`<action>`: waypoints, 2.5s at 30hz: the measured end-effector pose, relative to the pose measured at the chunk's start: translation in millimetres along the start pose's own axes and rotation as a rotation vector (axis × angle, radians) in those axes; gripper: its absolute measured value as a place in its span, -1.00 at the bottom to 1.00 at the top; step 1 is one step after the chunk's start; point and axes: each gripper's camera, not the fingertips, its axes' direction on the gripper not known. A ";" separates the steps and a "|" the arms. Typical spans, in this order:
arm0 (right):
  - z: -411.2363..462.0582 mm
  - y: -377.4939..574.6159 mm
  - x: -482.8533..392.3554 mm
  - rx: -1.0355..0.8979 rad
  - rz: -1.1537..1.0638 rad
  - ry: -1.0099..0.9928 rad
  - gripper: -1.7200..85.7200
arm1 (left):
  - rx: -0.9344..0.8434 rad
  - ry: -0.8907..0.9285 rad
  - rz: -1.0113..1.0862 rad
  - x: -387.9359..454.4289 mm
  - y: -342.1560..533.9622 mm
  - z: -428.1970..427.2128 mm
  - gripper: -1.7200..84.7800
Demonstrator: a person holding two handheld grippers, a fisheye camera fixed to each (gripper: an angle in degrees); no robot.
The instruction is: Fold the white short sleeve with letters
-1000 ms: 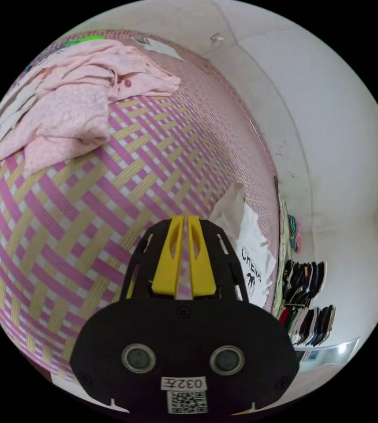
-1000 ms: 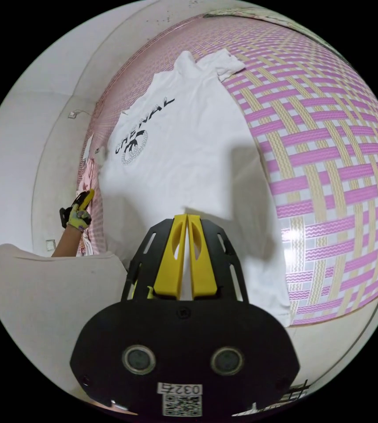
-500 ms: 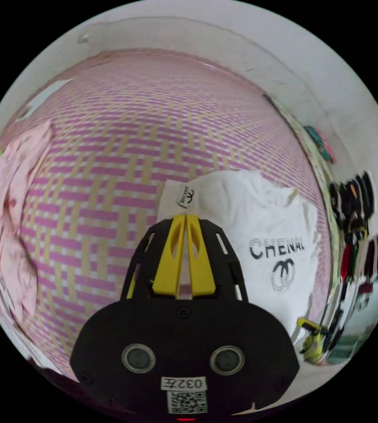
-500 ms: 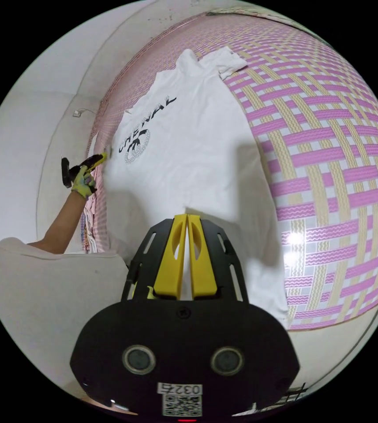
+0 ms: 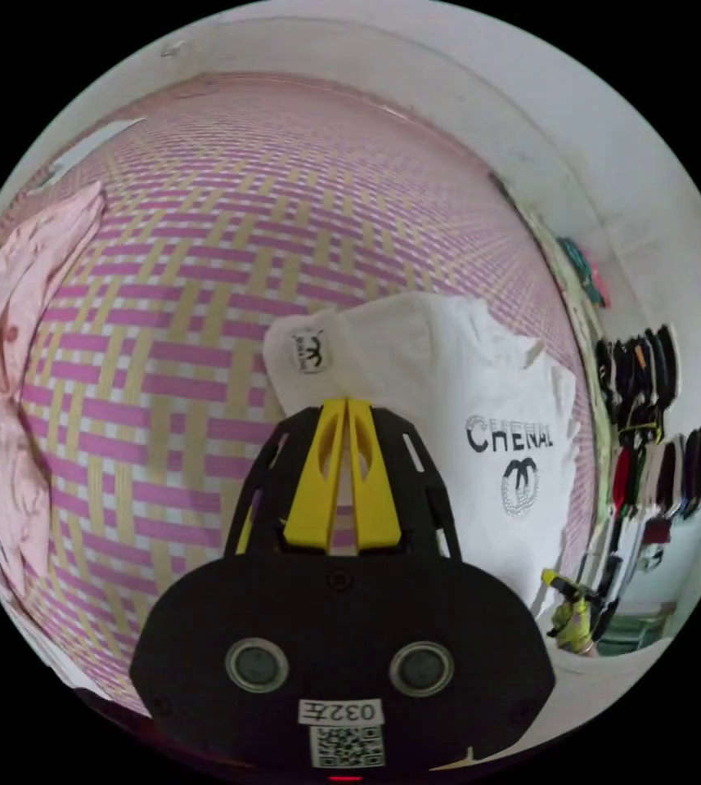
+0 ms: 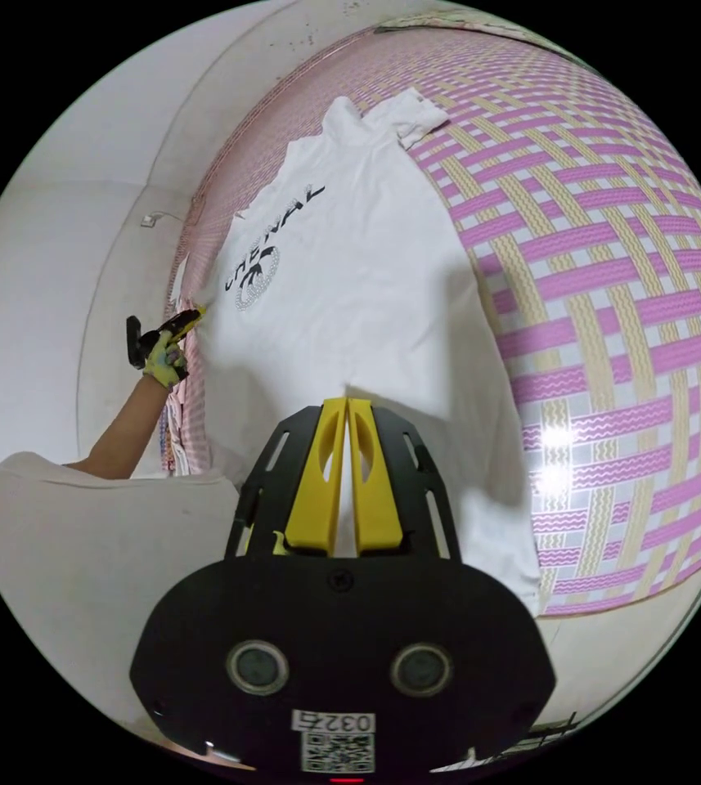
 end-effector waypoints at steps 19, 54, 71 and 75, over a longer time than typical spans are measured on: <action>-70.6 -144.0 121.7 0.429 0.383 -0.264 -0.82 | -0.231 0.553 0.519 290.3 -47.8 40.6 -0.91; -153.3 143.7 -53.2 0.393 0.125 0.242 -0.78 | -0.230 0.713 0.036 207.5 -52.3 88.3 -0.99; -168.3 209.5 -196.2 0.515 -0.126 0.328 -0.97 | -0.035 0.830 0.070 216.1 -19.3 10.5 -0.99; -153.0 217.8 -284.0 0.475 -0.387 0.384 -0.98 | 0.039 0.725 0.099 166.1 -10.1 -17.5 -0.98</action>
